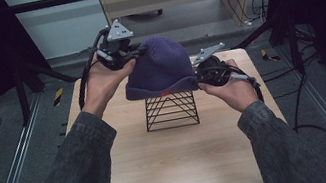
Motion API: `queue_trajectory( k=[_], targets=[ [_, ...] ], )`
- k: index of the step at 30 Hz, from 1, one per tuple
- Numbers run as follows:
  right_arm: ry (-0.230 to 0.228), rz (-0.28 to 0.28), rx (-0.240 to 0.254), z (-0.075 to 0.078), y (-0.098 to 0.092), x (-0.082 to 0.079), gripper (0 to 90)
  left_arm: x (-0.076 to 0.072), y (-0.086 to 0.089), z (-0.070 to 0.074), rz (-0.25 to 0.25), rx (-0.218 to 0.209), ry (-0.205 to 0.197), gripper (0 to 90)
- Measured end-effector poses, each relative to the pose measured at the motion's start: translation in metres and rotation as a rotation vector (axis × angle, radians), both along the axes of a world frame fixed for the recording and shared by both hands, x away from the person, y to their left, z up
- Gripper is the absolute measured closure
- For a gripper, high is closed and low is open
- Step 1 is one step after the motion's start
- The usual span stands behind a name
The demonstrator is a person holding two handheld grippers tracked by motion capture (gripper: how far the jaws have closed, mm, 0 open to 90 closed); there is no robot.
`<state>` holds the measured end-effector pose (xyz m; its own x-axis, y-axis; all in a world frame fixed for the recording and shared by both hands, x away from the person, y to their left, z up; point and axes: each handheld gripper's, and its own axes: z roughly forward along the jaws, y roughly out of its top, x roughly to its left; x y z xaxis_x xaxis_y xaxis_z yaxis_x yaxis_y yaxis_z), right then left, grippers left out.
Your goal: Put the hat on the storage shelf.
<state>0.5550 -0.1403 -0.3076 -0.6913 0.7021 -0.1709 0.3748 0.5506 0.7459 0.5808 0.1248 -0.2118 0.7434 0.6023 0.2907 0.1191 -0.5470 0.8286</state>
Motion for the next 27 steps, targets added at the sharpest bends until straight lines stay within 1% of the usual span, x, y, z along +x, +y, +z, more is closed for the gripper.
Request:
queue_trajectory(
  k=[1,2,4,5,6,7,8,12,14,15,16,17,18,19,21,22,25,27],
  targets=[
    [0.004,0.000,-0.003,-0.001,0.000,0.000,73.3,0.000,-0.001,-0.001,0.000,0.001,0.000,79.8],
    [0.016,-0.001,-0.021,-0.004,0.000,0.000,73.0,0.000,-0.001,-0.003,-0.004,0.001,0.002,79.8],
    [0.018,0.000,-0.025,-0.005,0.000,0.000,72.9,0.001,-0.002,-0.006,-0.005,0.004,0.008,79.7],
    [0.025,0.004,-0.044,-0.007,0.000,0.001,72.8,0.001,-0.003,-0.008,-0.005,0.003,0.011,79.8],
    [0.027,0.005,-0.049,-0.007,0.000,0.001,72.8,0.002,-0.003,-0.011,-0.003,0.003,0.014,79.7],
    [0.029,0.006,-0.050,-0.008,0.000,0.001,72.8,0.002,-0.004,-0.013,-0.004,-0.006,0.016,79.8],
    [0.033,0.005,-0.052,-0.008,-0.001,0.001,72.8,0.002,-0.003,-0.013,-0.004,-0.002,0.021,79.7],
    [0.043,0.004,-0.047,-0.013,-0.002,0.001,72.6,0.002,-0.004,-0.014,-0.010,0.003,0.021,79.7],
    [0.060,-0.001,-0.040,-0.017,-0.005,0.002,72.7,0.001,-0.006,-0.015,-0.015,0.005,0.019,79.7],
    [0.061,-0.003,-0.037,-0.019,-0.005,0.002,72.7,0.002,-0.008,-0.016,-0.015,0.020,0.017,79.7],
    [0.067,-0.003,-0.042,-0.020,-0.005,0.003,72.7,0.003,-0.009,-0.018,-0.014,0.026,0.019,79.7],
    [0.070,-0.002,-0.046,-0.022,-0.004,0.003,72.7,0.005,-0.009,-0.018,-0.011,0.041,0.020,79.7],
    [0.070,-0.002,-0.046,-0.022,-0.004,0.003,72.7,0.005,-0.009,-0.018,-0.011,0.041,0.020,79.7],
    [0.078,-0.010,-0.053,-0.024,-0.003,0.004,72.7,0.007,-0.009,-0.021,-0.011,0.038,0.030,79.7],
    [0.085,-0.004,-0.067,-0.026,-0.001,0.004,72.7,0.008,-0.009,-0.022,-0.010,0.041,0.033,79.7],
    [0.086,0.001,-0.071,-0.026,-0.001,0.004,72.7,0.009,-0.011,-0.024,-0.011,0.028,0.031,79.7],
    [0.089,0.001,-0.073,-0.027,-0.001,0.005,72.5,0.008,-0.011,-0.026,-0.012,0.029,0.032,79.6],
    [0.088,-0.001,-0.076,-0.027,-0.002,0.005,72.4,0.007,-0.010,-0.027,-0.015,0.040,0.034,79.5]
  ],
)
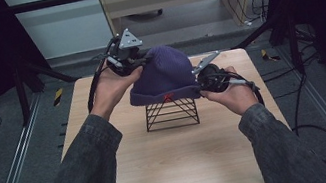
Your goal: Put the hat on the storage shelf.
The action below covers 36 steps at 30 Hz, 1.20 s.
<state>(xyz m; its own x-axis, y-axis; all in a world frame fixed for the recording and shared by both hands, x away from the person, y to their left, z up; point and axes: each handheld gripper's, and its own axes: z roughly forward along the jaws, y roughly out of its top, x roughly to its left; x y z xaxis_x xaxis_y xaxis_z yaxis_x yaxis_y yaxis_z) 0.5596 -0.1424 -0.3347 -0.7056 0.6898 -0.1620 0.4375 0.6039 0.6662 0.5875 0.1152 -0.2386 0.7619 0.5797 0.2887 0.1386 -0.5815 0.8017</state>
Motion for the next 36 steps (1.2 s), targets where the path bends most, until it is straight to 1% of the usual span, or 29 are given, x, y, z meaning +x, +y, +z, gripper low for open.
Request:
queue_trajectory(
  k=[2,3,4,5,7,8,9,11,12,13,14,18,20,21,22,23,25,26,27,29,36],
  targets=[
    [0.004,0.002,-0.004,0.000,0.000,0.000,72.3,0.000,0.000,-0.001,0.002,-0.005,-0.001,79.4],
    [0.004,0.002,-0.004,0.000,0.000,0.000,72.3,-0.001,0.001,-0.002,0.004,0.005,0.002,79.4],
    [0.010,0.002,0.003,-0.002,0.000,-0.001,72.2,-0.001,0.002,-0.003,0.005,-0.008,0.003,79.4],
    [0.009,0.002,0.003,-0.003,0.000,-0.001,72.2,-0.001,0.003,-0.004,0.006,-0.001,0.007,79.3],
    [0.012,0.002,0.002,-0.005,0.001,-0.001,72.1,-0.001,0.004,-0.007,0.006,-0.001,0.012,79.2],
    [0.021,0.004,-0.003,-0.009,0.003,-0.001,72.0,-0.002,0.003,-0.008,0.003,-0.009,0.010,79.2],
    [0.021,0.004,-0.003,-0.009,0.003,-0.001,72.0,-0.003,0.003,-0.010,0.002,-0.009,0.010,79.2],
    [0.029,0.006,-0.010,-0.013,0.004,-0.001,71.8,-0.004,0.003,-0.014,0.000,0.006,0.011,79.2],
    [0.042,0.008,-0.018,-0.017,0.006,-0.001,71.3,-0.004,0.003,-0.018,-0.003,-0.001,0.012,79.1],
    [0.044,0.009,-0.032,-0.018,0.007,-0.001,71.3,-0.004,0.003,-0.019,-0.003,0.012,0.018,79.1],
    [0.046,0.009,-0.036,-0.020,0.008,-0.001,71.3,-0.004,0.003,-0.021,-0.004,0.004,0.015,79.0],
    [0.054,0.012,-0.034,-0.024,0.009,0.000,71.3,-0.007,0.004,-0.024,-0.008,0.004,0.018,79.0],
    [0.064,0.015,-0.045,-0.030,0.009,-0.001,71.1,-0.009,0.005,-0.031,-0.011,0.022,0.026,78.7],
    [0.064,0.015,-0.045,-0.030,0.009,-0.001,71.1,-0.009,0.005,-0.031,-0.011,0.022,0.026,78.7],
    [0.071,0.010,-0.051,-0.034,0.010,0.000,70.8,-0.009,0.005,-0.036,-0.011,0.023,0.034,78.7],
    [0.071,0.010,-0.051,-0.034,0.010,0.000,70.8,-0.009,0.005,-0.036,-0.011,0.023,0.034,78.7],
    [0.082,0.009,-0.064,-0.038,0.010,0.000,70.4,-0.008,0.005,-0.042,-0.011,0.026,0.041,78.7],
    [0.096,0.004,-0.050,-0.043,0.010,0.001,70.3,-0.008,0.004,-0.045,-0.009,0.028,0.041,78.6],
    [0.098,0.005,-0.052,-0.045,0.011,0.001,70.3,-0.008,0.003,-0.047,-0.009,0.026,0.047,78.6],
    [0.097,0.010,-0.065,-0.048,0.012,0.001,70.1,-0.009,0.003,-0.047,-0.008,0.031,0.047,78.6],
    [0.101,0.003,-0.066,-0.052,0.011,0.001,69.4,-0.010,0.001,-0.049,-0.011,0.036,0.045,78.6]
  ],
)
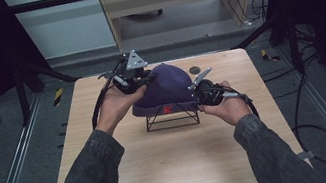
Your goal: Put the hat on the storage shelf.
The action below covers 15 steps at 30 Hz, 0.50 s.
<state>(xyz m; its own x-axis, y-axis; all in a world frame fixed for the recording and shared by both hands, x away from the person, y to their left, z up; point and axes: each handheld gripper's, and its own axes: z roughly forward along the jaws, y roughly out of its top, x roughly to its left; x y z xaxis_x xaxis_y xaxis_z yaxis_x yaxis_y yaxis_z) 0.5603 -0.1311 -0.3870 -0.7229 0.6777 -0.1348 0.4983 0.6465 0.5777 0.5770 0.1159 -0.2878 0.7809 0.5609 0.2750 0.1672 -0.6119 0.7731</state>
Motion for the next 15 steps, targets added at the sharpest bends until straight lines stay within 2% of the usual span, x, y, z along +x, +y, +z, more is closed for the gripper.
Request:
queue_trajectory(
  k=[15],
  targets=[
    [0.019,-0.010,0.008,-0.012,-0.001,-0.001,68.2,-0.004,0.006,-0.018,0.011,-0.011,0.023,78.3]
  ],
)
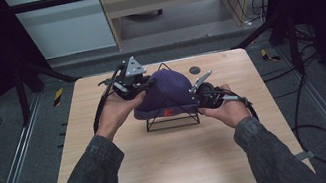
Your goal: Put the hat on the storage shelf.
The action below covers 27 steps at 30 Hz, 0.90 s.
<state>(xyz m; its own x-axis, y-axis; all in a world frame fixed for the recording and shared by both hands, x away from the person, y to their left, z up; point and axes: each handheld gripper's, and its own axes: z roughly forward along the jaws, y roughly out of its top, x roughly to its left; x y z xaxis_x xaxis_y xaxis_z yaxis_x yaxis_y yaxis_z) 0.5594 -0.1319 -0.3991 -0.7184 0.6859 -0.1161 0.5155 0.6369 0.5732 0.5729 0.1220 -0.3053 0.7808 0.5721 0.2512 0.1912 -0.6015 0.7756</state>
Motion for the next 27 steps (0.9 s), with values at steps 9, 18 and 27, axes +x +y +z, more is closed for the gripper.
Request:
queue_trajectory(
  k=[9,18,27],
  targets=[
    [0.005,0.004,-0.007,-0.003,-0.001,0.001,67.9,0.000,0.000,-0.004,-0.005,0.002,0.008,78.0],
    [0.027,-0.015,-0.002,-0.016,-0.005,-0.001,67.9,0.000,0.001,-0.015,-0.007,0.010,0.027,77.7],
    [0.040,-0.019,0.001,-0.027,-0.006,-0.003,67.4,-0.002,0.000,-0.024,-0.015,0.014,0.046,76.7]
  ],
)
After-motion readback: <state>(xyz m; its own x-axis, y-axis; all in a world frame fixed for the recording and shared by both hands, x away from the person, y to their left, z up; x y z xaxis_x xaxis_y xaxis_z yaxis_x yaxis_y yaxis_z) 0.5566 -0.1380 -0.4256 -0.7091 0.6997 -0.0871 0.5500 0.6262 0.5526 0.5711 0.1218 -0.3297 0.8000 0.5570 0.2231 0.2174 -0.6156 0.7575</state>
